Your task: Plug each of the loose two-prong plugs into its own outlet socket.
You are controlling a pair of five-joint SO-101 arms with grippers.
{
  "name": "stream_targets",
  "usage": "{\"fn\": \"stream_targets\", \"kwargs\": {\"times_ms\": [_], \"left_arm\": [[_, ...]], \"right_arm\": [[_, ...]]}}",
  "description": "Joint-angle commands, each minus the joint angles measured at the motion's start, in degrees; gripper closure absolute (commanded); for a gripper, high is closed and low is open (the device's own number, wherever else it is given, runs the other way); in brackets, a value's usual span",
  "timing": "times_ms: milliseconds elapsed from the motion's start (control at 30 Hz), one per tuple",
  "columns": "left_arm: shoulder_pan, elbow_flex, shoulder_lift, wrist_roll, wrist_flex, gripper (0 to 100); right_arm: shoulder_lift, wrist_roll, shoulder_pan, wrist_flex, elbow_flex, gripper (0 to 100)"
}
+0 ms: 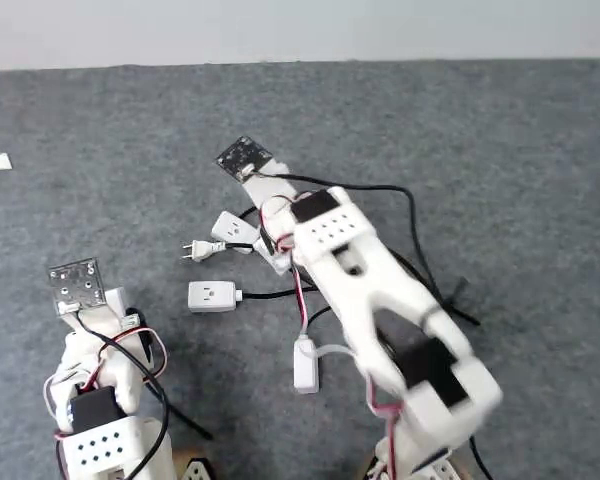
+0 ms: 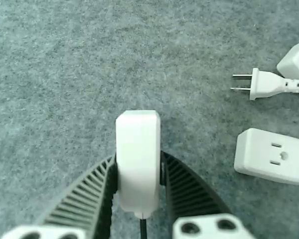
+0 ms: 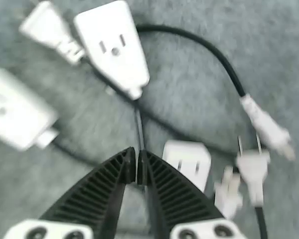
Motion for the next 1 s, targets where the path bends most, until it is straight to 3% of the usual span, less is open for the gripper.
{"fn": "stream_targets", "kwargs": {"times_ms": [0, 167, 333, 567, 733, 967], "left_arm": [[0.62, -1.01, -0.53, -0.53, -1.32, 98], [3.08, -0.92, -0.53, -0.18, -0.97, 98], [13.54, -5.23, -0.18, 4.92, 4.4, 99], [25.49, -14.37, 5.45, 9.58, 6.07, 99], [28.4, -25.36, 26.46, 12.92, 6.51, 99], [39.03, -29.85, 49.41, 16.26, 6.51, 99]], "right_arm": [[-22.37, -3.69, 1.36, 3.74, 10.37, 98.2], [-44.97, -1.85, 6.81, -2.24, 37.98, 98.0], [-55.43, -0.26, 13.58, -12.88, 57.93, 97.9], [-53.14, -0.7, 19.03, -17.45, 59.25, 97.9], [-44.35, -1.67, 19.38, -19.65, 56.09, 97.9], [-33.36, -1.58, 20.09, -19.65, 50.29, 97.9]]}}
